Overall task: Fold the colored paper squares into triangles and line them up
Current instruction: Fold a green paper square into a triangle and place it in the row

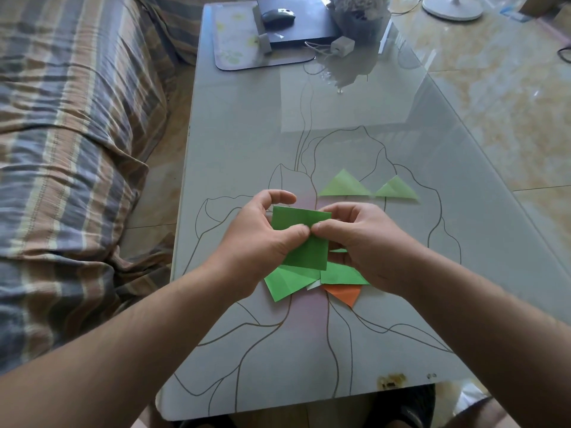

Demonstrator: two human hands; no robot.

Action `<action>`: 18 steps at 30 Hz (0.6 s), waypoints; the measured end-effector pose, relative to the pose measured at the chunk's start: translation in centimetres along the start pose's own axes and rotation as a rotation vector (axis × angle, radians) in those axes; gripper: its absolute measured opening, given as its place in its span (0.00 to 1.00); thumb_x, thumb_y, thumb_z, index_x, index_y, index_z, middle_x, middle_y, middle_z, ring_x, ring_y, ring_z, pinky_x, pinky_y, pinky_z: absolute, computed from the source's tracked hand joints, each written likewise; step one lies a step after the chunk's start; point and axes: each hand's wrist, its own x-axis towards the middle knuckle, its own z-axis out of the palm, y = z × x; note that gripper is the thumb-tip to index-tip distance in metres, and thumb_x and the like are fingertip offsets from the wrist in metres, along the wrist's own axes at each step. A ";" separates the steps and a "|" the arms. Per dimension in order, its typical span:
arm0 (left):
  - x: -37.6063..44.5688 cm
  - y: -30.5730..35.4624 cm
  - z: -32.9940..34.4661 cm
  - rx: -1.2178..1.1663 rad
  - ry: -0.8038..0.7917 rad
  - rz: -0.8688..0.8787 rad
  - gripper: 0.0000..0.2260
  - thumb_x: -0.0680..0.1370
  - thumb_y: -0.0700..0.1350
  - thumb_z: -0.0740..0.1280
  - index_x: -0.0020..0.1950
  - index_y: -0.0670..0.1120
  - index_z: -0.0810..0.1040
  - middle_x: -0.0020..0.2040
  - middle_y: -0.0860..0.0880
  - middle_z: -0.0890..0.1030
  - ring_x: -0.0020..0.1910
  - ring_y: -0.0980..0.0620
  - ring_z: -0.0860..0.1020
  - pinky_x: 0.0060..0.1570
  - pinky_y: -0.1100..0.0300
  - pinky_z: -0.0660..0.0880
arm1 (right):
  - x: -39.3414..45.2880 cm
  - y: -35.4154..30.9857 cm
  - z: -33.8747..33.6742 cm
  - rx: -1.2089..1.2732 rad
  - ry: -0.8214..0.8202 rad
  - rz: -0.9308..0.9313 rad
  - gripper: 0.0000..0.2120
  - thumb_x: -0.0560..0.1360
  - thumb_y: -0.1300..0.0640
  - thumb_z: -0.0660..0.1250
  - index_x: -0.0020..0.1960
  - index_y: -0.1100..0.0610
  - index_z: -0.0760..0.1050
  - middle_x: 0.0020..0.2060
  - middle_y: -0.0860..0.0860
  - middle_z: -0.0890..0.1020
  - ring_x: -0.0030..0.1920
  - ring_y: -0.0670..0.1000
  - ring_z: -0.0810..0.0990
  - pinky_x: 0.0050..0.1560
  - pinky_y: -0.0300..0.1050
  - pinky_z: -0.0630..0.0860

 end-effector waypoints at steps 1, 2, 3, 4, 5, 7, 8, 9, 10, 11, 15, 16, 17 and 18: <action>0.0 0.1 0.0 0.010 0.001 0.001 0.21 0.71 0.40 0.76 0.61 0.52 0.77 0.48 0.39 0.86 0.46 0.38 0.87 0.50 0.36 0.83 | -0.1 0.0 0.0 -0.026 -0.023 0.014 0.04 0.78 0.64 0.71 0.46 0.57 0.81 0.44 0.59 0.84 0.47 0.57 0.83 0.64 0.64 0.78; 0.1 0.1 0.1 0.014 0.000 -0.001 0.22 0.70 0.41 0.76 0.61 0.52 0.77 0.47 0.39 0.86 0.45 0.38 0.87 0.50 0.36 0.83 | -0.1 0.1 -0.1 -0.042 -0.034 0.022 0.06 0.79 0.63 0.70 0.44 0.56 0.81 0.43 0.58 0.84 0.48 0.57 0.82 0.64 0.64 0.77; 0.1 0.1 0.1 0.014 0.001 -0.004 0.22 0.69 0.42 0.75 0.61 0.52 0.77 0.48 0.39 0.86 0.46 0.38 0.87 0.50 0.36 0.83 | -0.2 0.0 -0.2 -0.052 -0.038 0.025 0.07 0.79 0.63 0.70 0.43 0.55 0.81 0.43 0.57 0.84 0.47 0.57 0.82 0.64 0.65 0.77; 0.1 0.2 0.0 0.013 0.000 -0.008 0.22 0.68 0.42 0.75 0.61 0.53 0.77 0.48 0.39 0.86 0.46 0.38 0.87 0.51 0.36 0.83 | -0.2 0.0 -0.2 -0.054 -0.040 0.023 0.08 0.79 0.63 0.70 0.42 0.55 0.81 0.42 0.57 0.84 0.47 0.57 0.82 0.64 0.65 0.77; 0.1 0.2 0.0 0.014 -0.004 -0.011 0.22 0.68 0.42 0.75 0.61 0.52 0.77 0.48 0.39 0.86 0.46 0.38 0.87 0.51 0.36 0.83 | -0.3 -0.1 -0.3 -0.051 -0.045 0.021 0.08 0.78 0.63 0.70 0.41 0.55 0.81 0.42 0.57 0.83 0.47 0.58 0.81 0.64 0.65 0.77; 0.1 0.1 -0.2 0.020 -0.016 -0.017 0.21 0.72 0.38 0.77 0.62 0.52 0.77 0.48 0.40 0.86 0.46 0.39 0.87 0.51 0.36 0.83 | -0.3 -0.2 -0.2 -0.046 -0.053 0.013 0.07 0.78 0.64 0.70 0.42 0.56 0.81 0.41 0.57 0.83 0.46 0.58 0.82 0.64 0.65 0.77; 0.1 0.1 -0.2 0.022 -0.019 -0.021 0.20 0.74 0.36 0.76 0.62 0.52 0.77 0.48 0.40 0.86 0.46 0.39 0.87 0.51 0.37 0.83 | -0.4 -0.3 -0.2 -0.055 -0.056 0.008 0.07 0.78 0.64 0.70 0.43 0.57 0.81 0.41 0.57 0.84 0.46 0.57 0.82 0.64 0.65 0.77; 0.1 0.1 -0.2 0.024 -0.020 -0.026 0.20 0.75 0.35 0.75 0.62 0.51 0.77 0.49 0.40 0.86 0.46 0.39 0.87 0.51 0.37 0.83 | -0.3 -0.2 -0.2 -0.071 -0.059 0.004 0.06 0.79 0.64 0.70 0.43 0.57 0.80 0.41 0.57 0.84 0.46 0.57 0.83 0.64 0.65 0.77; 0.0 0.0 -0.2 0.028 -0.019 -0.030 0.19 0.76 0.34 0.75 0.62 0.51 0.77 0.49 0.40 0.86 0.46 0.39 0.87 0.51 0.37 0.83 | -0.3 -0.3 -0.2 -0.090 -0.060 0.003 0.06 0.79 0.63 0.70 0.44 0.56 0.81 0.41 0.56 0.84 0.47 0.56 0.83 0.64 0.66 0.77; 0.0 0.0 -0.2 0.031 -0.016 -0.033 0.19 0.76 0.34 0.74 0.62 0.51 0.77 0.49 0.40 0.86 0.46 0.39 0.87 0.51 0.38 0.83 | -0.3 -0.3 -0.1 -0.108 -0.061 0.004 0.07 0.79 0.63 0.70 0.43 0.55 0.81 0.41 0.56 0.84 0.47 0.57 0.83 0.64 0.66 0.77; 0.0 0.0 -0.4 0.040 -0.015 -0.032 0.19 0.76 0.34 0.74 0.61 0.51 0.77 0.48 0.41 0.86 0.47 0.39 0.87 0.51 0.38 0.83 | -0.4 -0.4 -0.1 -0.154 -0.062 -0.013 0.11 0.79 0.61 0.71 0.38 0.53 0.82 0.41 0.58 0.84 0.46 0.58 0.82 0.63 0.66 0.77; 0.0 0.1 -0.3 0.040 -0.019 -0.030 0.19 0.76 0.34 0.74 0.61 0.51 0.77 0.47 0.42 0.86 0.47 0.39 0.87 0.51 0.39 0.83 | -0.4 -0.4 -0.1 -0.153 -0.063 -0.025 0.11 0.79 0.62 0.70 0.39 0.53 0.82 0.41 0.58 0.84 0.46 0.58 0.81 0.63 0.67 0.77; 0.1 0.1 -0.3 0.041 -0.020 -0.029 0.18 0.76 0.34 0.74 0.61 0.51 0.77 0.47 0.42 0.86 0.47 0.39 0.87 0.51 0.39 0.83 | -0.4 -0.4 -0.1 -0.149 -0.065 -0.039 0.10 0.79 0.63 0.70 0.40 0.54 0.81 0.41 0.58 0.83 0.46 0.58 0.81 0.62 0.67 0.77; 0.1 0.2 -0.3 0.040 -0.019 -0.029 0.18 0.76 0.34 0.73 0.61 0.50 0.77 0.47 0.42 0.86 0.47 0.39 0.86 0.51 0.39 0.83 | -0.4 -0.5 -0.1 -0.145 -0.066 -0.052 0.09 0.79 0.63 0.70 0.41 0.55 0.81 0.41 0.58 0.83 0.46 0.58 0.80 0.61 0.66 0.78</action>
